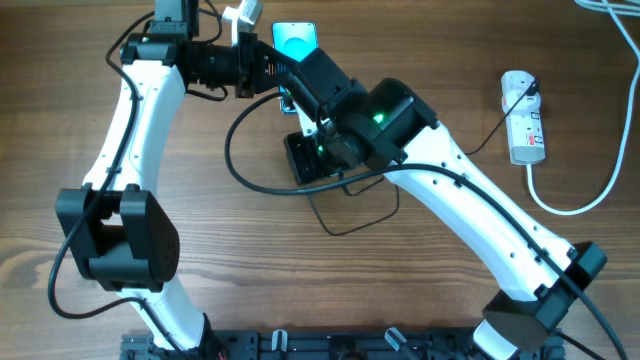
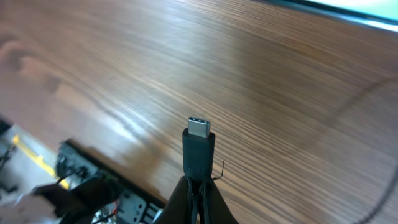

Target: Plug charger to phone and switch on socket

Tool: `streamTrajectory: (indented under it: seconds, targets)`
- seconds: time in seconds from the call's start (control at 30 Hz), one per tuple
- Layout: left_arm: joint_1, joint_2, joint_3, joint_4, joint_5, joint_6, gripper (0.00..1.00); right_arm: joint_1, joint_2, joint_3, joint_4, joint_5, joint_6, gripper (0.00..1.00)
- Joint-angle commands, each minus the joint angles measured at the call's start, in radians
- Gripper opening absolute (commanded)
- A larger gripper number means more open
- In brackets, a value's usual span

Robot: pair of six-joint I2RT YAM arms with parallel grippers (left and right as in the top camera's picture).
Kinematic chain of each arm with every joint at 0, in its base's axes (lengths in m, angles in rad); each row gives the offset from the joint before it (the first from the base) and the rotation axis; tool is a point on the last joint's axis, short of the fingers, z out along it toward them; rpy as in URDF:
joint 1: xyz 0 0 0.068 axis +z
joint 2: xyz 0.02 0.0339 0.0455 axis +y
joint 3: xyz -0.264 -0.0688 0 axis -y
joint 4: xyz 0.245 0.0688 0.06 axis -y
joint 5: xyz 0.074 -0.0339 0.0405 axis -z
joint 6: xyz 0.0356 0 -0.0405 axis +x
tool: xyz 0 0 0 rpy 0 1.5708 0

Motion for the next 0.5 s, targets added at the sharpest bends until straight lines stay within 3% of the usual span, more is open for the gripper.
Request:
streamTrajectory:
  seconds: [0.0, 0.47]
  targets:
    - [0.003, -0.028, 0.003, -0.002, 0.061, 0.067, 0.04, -0.006, -0.016, 0.005, -0.001, 0.101, 0.063, 0.04]
    - [-0.012, -0.027, 0.003, -0.065, 0.087, 0.144, 0.04, -0.043, -0.016, 0.005, 0.043, 0.042, 0.058, 0.04]
